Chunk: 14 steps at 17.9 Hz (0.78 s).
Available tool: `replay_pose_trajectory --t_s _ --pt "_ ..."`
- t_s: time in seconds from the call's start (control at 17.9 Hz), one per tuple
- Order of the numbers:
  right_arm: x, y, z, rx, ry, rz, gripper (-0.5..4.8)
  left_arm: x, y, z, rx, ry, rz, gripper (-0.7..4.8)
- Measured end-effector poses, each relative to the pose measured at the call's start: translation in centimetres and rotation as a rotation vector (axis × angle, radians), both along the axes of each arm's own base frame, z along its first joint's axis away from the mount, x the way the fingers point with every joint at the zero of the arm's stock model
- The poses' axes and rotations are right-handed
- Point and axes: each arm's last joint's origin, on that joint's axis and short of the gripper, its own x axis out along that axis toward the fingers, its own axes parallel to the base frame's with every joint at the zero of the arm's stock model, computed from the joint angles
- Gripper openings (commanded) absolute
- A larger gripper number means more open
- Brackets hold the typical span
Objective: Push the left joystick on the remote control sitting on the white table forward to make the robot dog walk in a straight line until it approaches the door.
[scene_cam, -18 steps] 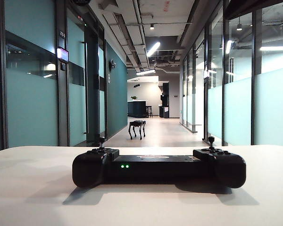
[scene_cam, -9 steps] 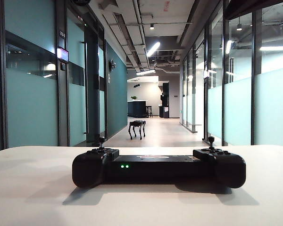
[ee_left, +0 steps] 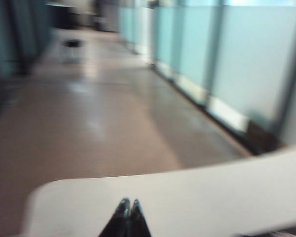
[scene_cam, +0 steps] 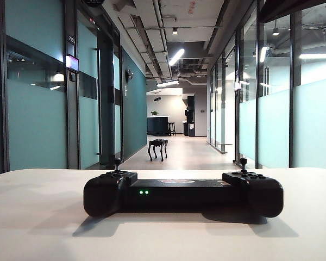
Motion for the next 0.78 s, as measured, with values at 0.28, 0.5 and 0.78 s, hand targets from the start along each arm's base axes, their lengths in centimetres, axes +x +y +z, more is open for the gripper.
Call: replay_pose_trajectory --t_s 0.28,0.5,0.78 --pt "0.0 0.0 0.0 0.000 0.001 0.000 -0.06 0.8 0.8 -1.4 0.005 0.011 0.097 -0.05" --pt "0.0 0.0 0.0 0.000 0.000 0.000 -0.06 1.4 1.4 -2.8 0.008 0.034 0.173 -0.05" --pt "0.0 0.0 0.0 0.000 0.000 0.000 -0.06 1.9 1.8 -4.0 0.008 0.034 0.210 -0.05"
